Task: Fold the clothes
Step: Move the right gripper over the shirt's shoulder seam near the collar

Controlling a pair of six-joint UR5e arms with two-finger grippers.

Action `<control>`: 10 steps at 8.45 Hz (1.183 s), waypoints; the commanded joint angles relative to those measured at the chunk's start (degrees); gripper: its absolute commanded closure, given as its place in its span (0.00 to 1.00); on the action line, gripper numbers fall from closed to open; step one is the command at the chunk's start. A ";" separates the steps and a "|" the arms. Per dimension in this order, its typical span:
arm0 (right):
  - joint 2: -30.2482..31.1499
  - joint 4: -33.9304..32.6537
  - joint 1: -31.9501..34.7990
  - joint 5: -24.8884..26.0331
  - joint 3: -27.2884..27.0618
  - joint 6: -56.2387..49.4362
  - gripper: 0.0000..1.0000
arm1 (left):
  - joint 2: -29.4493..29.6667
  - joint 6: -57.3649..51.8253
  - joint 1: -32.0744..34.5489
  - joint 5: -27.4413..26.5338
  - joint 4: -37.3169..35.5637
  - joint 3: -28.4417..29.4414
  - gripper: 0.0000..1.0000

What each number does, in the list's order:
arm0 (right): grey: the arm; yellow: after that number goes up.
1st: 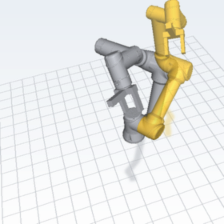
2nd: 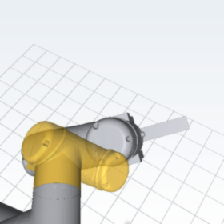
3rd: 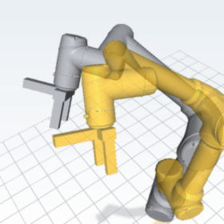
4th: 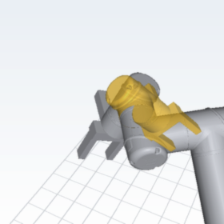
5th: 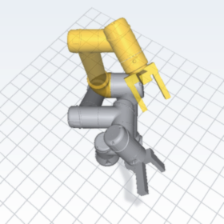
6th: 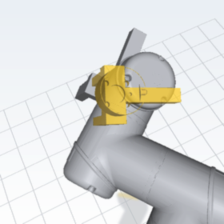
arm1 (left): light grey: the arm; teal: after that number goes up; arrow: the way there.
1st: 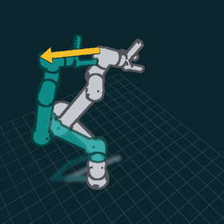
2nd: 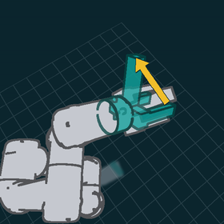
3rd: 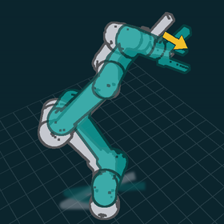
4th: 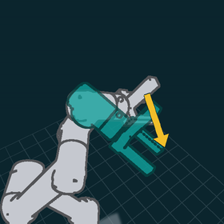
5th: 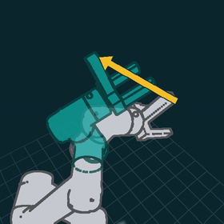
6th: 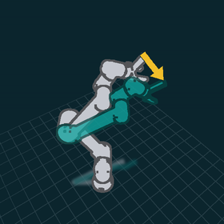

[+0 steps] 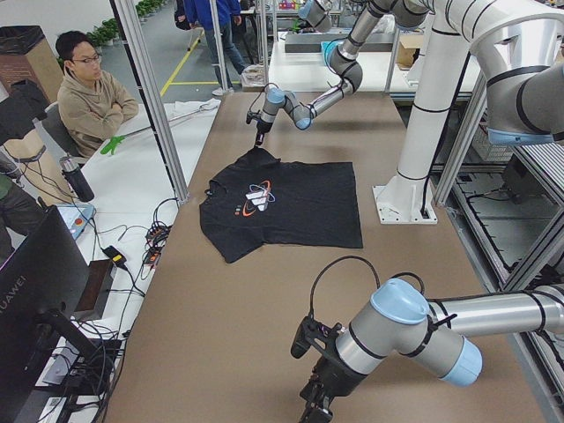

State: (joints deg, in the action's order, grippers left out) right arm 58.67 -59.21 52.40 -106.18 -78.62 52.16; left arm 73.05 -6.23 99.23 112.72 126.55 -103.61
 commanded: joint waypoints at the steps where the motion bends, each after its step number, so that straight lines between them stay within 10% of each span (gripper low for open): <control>1: -3.80 -6.41 -2.83 0.27 -3.47 1.01 1.00 | -0.01 0.35 0.00 -0.05 0.01 -0.02 0.01; 10: -13.14 -11.89 -8.37 7.30 3.64 4.88 1.00 | 0.08 0.35 -0.09 0.13 0.01 -0.02 0.01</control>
State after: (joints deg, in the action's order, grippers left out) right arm 46.87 -71.27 44.07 -99.20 -77.16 57.01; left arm 73.12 -5.89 99.14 112.71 126.55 -103.62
